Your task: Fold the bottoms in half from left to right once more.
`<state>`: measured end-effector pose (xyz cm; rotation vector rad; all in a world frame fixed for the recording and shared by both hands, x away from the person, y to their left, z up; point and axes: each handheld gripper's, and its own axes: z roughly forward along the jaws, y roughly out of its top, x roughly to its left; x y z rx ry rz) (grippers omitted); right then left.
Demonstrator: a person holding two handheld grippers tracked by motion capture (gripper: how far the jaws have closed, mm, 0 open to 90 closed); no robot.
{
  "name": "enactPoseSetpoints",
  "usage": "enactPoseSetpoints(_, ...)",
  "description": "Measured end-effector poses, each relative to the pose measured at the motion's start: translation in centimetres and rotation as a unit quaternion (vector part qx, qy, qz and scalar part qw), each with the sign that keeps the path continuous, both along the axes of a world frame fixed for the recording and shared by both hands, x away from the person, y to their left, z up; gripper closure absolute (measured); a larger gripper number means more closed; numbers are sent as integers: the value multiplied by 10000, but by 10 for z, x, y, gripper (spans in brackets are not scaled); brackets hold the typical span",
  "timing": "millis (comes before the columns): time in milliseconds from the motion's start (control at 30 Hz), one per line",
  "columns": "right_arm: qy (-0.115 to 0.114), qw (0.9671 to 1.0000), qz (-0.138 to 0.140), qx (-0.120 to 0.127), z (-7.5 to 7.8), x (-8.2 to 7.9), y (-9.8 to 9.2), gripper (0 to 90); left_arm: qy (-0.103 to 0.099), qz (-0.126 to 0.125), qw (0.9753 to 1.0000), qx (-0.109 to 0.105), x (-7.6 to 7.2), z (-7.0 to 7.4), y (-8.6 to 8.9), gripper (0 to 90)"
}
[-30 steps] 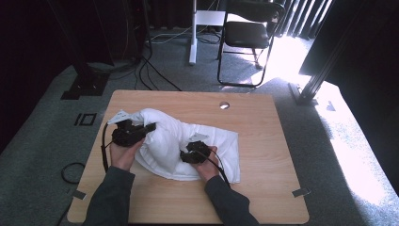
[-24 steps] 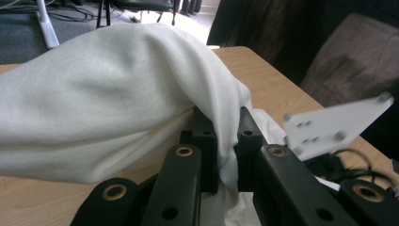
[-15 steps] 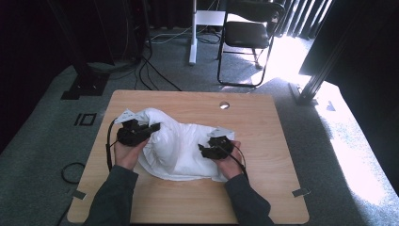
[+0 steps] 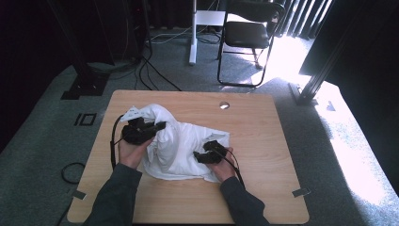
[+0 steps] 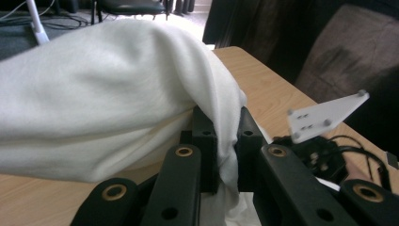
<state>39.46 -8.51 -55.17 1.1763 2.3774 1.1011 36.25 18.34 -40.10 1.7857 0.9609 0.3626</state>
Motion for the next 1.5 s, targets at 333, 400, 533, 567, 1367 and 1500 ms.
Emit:
enactPoseSetpoints(333, -310, 9976, 574, 249, 31, -10, -21, 327, 62, -395, 9986, 337, 8, -13, -40, 844)
enactPoseSetpoints(400, -424, 9987, 194, 189, 34, -11, -47, 338, 51, -485, 9980, 399, 8, -16, -47, 844)
enactPoseSetpoints(533, -214, 9994, -255, -115, 23, -10, -82, 360, 95, -639, 9967, 483, 9, -22, -65, 843)
enactPoseSetpoints(567, -152, 9992, -305, -208, 19, -10, -85, 360, 90, -680, 9962, 541, 9, -24, -70, 843)
enactPoseSetpoints(1367, -218, 9959, -875, -22, 25, -6, -114, 373, 461, -1250, 9816, 1368, 16, -130, -151, 815)
enactPoseSetpoints(1500, -573, 9940, -837, 419, 56, -13, -119, 367, 452, -1399, 9820, 1186, 13, -126, -149, 603)
